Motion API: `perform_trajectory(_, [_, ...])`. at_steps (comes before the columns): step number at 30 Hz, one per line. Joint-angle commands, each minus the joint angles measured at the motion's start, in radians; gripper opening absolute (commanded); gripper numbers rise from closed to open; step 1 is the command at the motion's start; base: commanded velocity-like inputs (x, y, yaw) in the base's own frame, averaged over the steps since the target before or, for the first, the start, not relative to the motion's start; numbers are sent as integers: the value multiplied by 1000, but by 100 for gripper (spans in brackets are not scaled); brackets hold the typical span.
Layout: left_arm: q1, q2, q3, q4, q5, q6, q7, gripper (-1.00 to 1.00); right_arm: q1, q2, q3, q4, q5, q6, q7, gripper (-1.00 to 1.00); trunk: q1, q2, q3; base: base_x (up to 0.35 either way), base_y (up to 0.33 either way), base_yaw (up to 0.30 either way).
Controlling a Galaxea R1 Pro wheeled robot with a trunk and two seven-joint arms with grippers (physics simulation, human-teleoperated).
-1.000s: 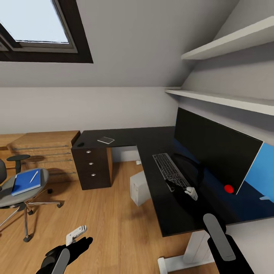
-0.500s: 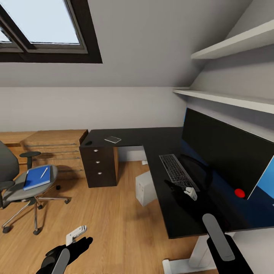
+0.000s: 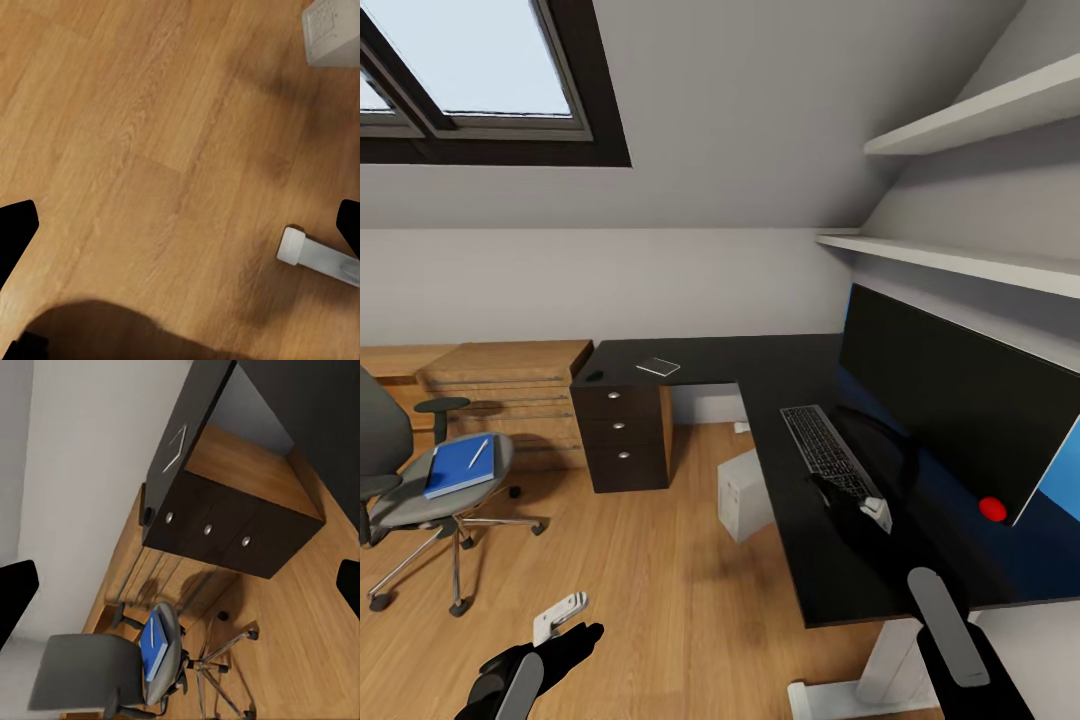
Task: In the bedroom, organize the workspace by keeping the computer under the desk, ensuring the monitor is on the desk, placing the keyboard on the desk next to the monitor, placing the mouse on the desk next to the keyboard, moving the folder from the swivel chair onto the desk next to the mouse, stacking the notebook on top of the folder with the pen on top of the notebook, and positioning the swivel chair next to the desk.
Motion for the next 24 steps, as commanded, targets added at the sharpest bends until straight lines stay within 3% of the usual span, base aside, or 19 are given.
perform_trajectory(1, [-1, 0, 0, -1, 11, 4, 8, 100, 0, 0, -3, 1, -2, 6, 13, 100, 0, -1, -1, 0, 0, 0])
perform_trajectory(6, [-1, 0, 1, -1, 12, 4, 7, 100, 3, 1, -8, 5, 0, 5, 111, 100, 0, -1, -1, 0, 6, 0])
perform_trajectory(16, [-1, 0, 1, -1, 11, 3, 5, 100, 4, 3, -6, 5, 9, 1, 140, 100, 0, -1, -1, 0, 216, 161])
perform_trajectory(24, [-1, 0, 0, -1, 10, 4, 6, 100, 4, 11, 2, 4, 117, -3, 140, 100, 0, -1, -2, 0, 297, 272])
